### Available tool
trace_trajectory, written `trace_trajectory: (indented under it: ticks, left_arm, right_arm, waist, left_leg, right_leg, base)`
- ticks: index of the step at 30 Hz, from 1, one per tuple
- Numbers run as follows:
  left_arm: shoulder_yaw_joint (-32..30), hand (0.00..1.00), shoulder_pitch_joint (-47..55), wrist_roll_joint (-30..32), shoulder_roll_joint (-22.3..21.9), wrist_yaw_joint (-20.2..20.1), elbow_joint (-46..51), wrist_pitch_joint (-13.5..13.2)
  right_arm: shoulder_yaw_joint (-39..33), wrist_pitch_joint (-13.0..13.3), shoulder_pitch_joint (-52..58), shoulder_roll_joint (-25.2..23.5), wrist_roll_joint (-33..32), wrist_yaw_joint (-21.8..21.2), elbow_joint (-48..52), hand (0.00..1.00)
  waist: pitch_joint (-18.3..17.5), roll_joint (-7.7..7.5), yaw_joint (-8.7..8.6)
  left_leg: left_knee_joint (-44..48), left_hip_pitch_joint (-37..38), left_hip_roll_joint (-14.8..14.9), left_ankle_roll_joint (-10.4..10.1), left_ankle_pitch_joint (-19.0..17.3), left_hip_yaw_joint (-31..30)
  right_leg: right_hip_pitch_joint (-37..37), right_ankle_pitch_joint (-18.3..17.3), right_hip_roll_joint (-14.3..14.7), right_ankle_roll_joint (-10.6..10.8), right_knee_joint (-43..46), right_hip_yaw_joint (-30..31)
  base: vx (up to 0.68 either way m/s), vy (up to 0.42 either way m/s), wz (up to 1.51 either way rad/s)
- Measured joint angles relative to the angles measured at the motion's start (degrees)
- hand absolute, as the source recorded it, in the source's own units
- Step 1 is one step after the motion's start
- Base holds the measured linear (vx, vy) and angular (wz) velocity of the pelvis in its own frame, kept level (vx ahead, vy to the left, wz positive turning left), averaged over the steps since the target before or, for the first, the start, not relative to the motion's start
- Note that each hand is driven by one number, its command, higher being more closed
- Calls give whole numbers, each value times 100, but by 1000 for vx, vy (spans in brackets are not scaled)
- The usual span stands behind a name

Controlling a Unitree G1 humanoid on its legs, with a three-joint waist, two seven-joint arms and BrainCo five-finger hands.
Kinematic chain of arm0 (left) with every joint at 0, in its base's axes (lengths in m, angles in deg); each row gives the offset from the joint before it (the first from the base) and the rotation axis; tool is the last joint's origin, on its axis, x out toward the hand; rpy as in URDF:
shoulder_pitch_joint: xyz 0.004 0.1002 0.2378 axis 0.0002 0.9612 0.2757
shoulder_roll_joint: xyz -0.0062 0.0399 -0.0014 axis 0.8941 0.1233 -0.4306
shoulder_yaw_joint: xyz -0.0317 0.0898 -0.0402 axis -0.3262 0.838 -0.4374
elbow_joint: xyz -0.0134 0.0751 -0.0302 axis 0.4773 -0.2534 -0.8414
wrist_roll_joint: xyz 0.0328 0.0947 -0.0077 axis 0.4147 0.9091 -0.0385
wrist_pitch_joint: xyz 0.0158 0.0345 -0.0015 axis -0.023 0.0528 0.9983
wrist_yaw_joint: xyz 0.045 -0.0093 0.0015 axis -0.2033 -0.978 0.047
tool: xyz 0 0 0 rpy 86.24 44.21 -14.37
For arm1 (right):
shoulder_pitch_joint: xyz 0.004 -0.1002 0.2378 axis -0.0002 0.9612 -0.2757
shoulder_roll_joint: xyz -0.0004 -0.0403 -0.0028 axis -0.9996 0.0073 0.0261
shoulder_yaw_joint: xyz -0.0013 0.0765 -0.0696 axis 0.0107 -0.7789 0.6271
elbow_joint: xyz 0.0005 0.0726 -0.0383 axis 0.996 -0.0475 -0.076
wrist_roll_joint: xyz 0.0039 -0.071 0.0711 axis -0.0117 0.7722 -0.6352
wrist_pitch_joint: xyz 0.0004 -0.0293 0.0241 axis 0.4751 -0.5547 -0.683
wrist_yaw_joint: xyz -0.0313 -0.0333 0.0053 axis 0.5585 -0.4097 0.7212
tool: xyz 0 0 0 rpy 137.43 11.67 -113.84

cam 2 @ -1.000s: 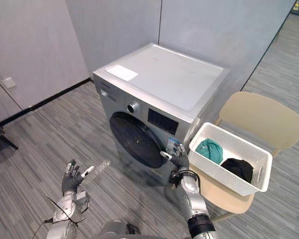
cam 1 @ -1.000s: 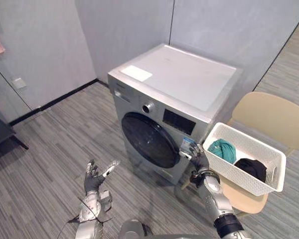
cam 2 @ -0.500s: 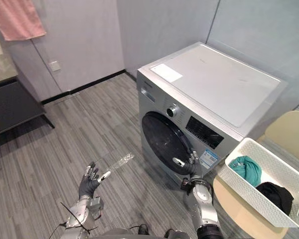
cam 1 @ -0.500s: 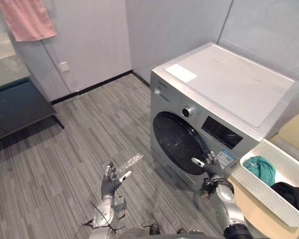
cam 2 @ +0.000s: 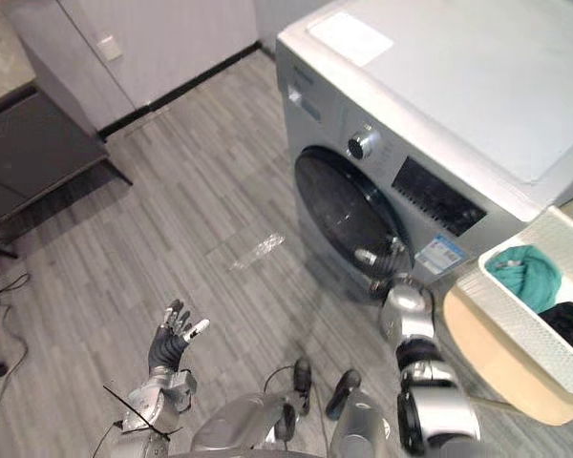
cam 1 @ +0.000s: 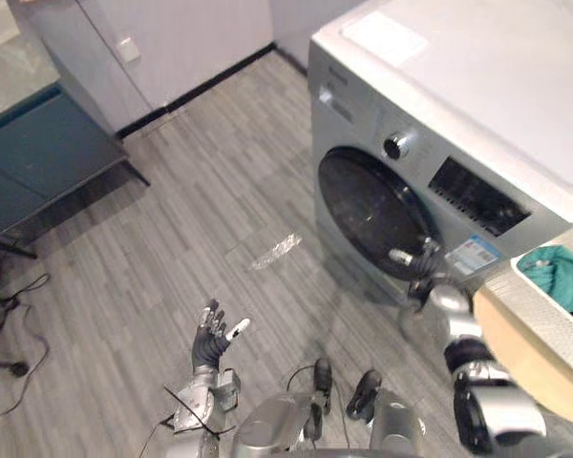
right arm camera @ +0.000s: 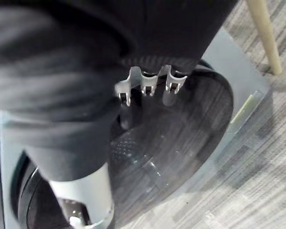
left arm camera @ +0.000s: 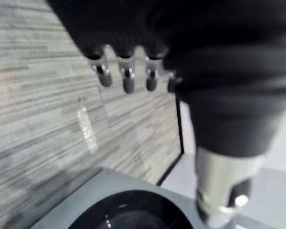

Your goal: Pick up the laundry basket with both hands and put the clothes into the washing machine.

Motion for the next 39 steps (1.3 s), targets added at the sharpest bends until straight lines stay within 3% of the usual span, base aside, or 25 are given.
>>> trace_trajectory:
  ticks: [3, 6, 8, 9, 10, 11, 12, 13, 14, 15, 16, 19, 23, 25, 28, 33, 37, 38, 39]
  left_arm:
    - [11, 0, 65, -100, -5, 6, 81, -19]
    - [23, 0, 127, -174, -27, 16, 218, -53]
    - [48, 0, 133, -183, -89, 18, 366, -114]
    - [48, 0, 130, -199, -114, 22, 386, -117]
    - [52, 0, 19, -245, -140, 36, 392, -117]
    - [87, 0, -31, -271, -123, 53, 534, -225]
    - [125, 0, -16, -277, -129, 62, 573, -240]
    - [182, 0, -213, -288, -191, 96, 436, -219]
    - [258, 0, -244, -288, -245, 144, 417, -213]
    - [271, 0, -242, -289, -296, 146, 406, -209]
    - [304, 0, -224, -290, -345, 147, 388, -198]
    - [294, 0, -246, -371, -329, 202, 356, -193]
    - [236, 0, -251, -392, -333, 280, 210, -194]
    - [210, 0, -276, -388, -332, 279, 137, -197]
    - [89, 0, -318, -379, -330, 284, -53, -189]
    - [-19, 0, -320, -285, -207, 286, -331, -140]
    - [-94, 0, -193, -129, -88, 263, -519, -92]
    - [-196, 0, -170, -88, -56, 261, -666, -86]
    - [-211, 0, -170, -80, -43, 264, -745, -83]
  right_arm:
    - [-5, -28, -792, 243, -2, 65, -560, 0]
    - [-3, -48, -1049, 375, 0, 136, -741, 0]
    - [29, -60, -1304, 654, 0, 143, -978, 0]
    - [47, -59, -1402, 740, 3, 145, -1049, 0]
    - [30, -69, -1640, 961, 14, 212, -1148, 0]
    - [27, -113, -1857, 1246, 63, 257, -1155, 0]
    - [60, -123, -1909, 1356, 78, 270, -1159, 0]
    - [84, -117, -2027, 1615, 119, 443, -1126, 0]
    - [108, -117, -2135, 1794, 115, 559, -1123, 0]
    - [100, -113, -2135, 1833, 113, 611, -1124, 0]
    - [109, -114, -2112, 1805, 103, 762, -1121, 0]
    - [620, -175, -1574, 1583, 152, 953, -313, 0]
    - [1624, -131, -689, 689, 173, 403, 1305, 0]
    - [2389, 98, -46, -132, 174, 12, 2228, 0]
    - [3029, 233, 889, -799, 171, -405, 2841, 0]
    - [2636, 236, 2142, -684, 176, -684, 3043, 0]
    - [1829, 236, 2919, -744, 221, -713, 3282, 0]
    - [1620, 236, 3105, -849, 220, -704, 3396, 0]
    - [1532, 237, 3203, -878, 216, -692, 3471, 0]
  waist:
    - [293, 112, -13]
    - [340, 147, -57]
    - [411, 295, -79]
    - [445, 358, -92]
    - [604, 324, -175]
    - [739, 443, -206]
    - [806, 630, -117]
    - [930, 673, -30]
    - [963, 621, -70]
    - [953, 635, -74]
    - [963, 620, -45]
    - [1008, 555, -33]
    - [1016, 544, -33]
    - [1038, 511, -11]
    - [1110, 404, -12]
    - [1182, 167, -40]
    - [1000, -184, -160]
    - [778, -343, -202]
    - [670, -387, -209]
  left_leg:
    - [-6, -166, -62, -35, 50, 1]
    - [-9, -416, -134, -2, 85, 1]
    - [-74, -575, -193, -2, 96, 5]
    - [-120, -610, -193, -31, -74, 76]
    - [193, -868, -163, -378, -648, 603]
    - [1649, -1473, 197, 352, -868, 661]
    - [1800, -1536, 587, 84, -999, 523]
    - [1712, -1702, 472, -169, -1011, 717]
    - [1376, -1787, 311, -242, -908, 754]
    - [1227, -1787, 309, -254, -867, 768]
    - [904, -1742, 375, -392, -752, 802]
    - [779, -1616, 491, -400, -394, 864]
    - [768, -1436, 620, -479, -315, 832]
    - [762, -1262, 742, -550, -266, 759]
    - [820, -1134, 888, -585, -235, 620]
    - [994, -843, 955, -516, -283, 581]
    - [945, -423, 1061, -475, -464, 809]
    - [807, -289, 1107, -482, -502, 960]
    - [744, -227, 1124, -482, -502, 1008]
  right_leg:
    - [-264, -59, -132, -56, 241, 8]
    - [-619, -92, -265, -90, 482, 40]
    - [-826, -87, -380, -90, 608, 12]
    - [-858, -60, -379, -88, 580, -20]
    - [-986, 151, -590, 0, 286, 20]
    - [-1297, 191, -806, 87, 609, -11]
    - [-1381, 160, -685, 118, 808, -42]
    - [-1733, 65, -915, 160, 1036, 195]
    - [-1930, 131, -1120, 139, 981, 126]
    - [-1942, 164, -1117, 146, 853, 61]
    - [-1880, 250, -1049, 150, 592, -146]
    - [-1730, 374, -974, -112, 595, -223]
    - [-1517, 357, -832, -250, 558, -307]
    - [-1234, 263, -707, -329, 459, -451]
    - [-873, 238, -530, -325, 283, -669]
    - [-368, 288, -381, -295, 84, -654]
    - [22, 483, -107, -200, -378, -426]
    - [82, 582, 28, -182, -638, -288]
    - [128, 638, 87, -166, -757, -248]
  base:
    - [-31, 35, 4]
    - [-56, 27, -2]
    - [-97, 40, -3]
    - [-164, 55, 6]
    - [-137, 34, 13]
    - [-123, 5, -2]
    - [-60, -29, -13]
    - [-159, -38, 5]
    - [-193, -25, 38]
    - [-204, -49, 70]
    - [-104, -54, 52]
    - [-59, -89, 31]
    - [16, -88, -5]
    - [76, -157, 16]
    - [85, -128, 20]
    - [75, 0, 9]
    - [70, 50, -38]
    - [56, 36, -61]
    - [113, 16, -69]
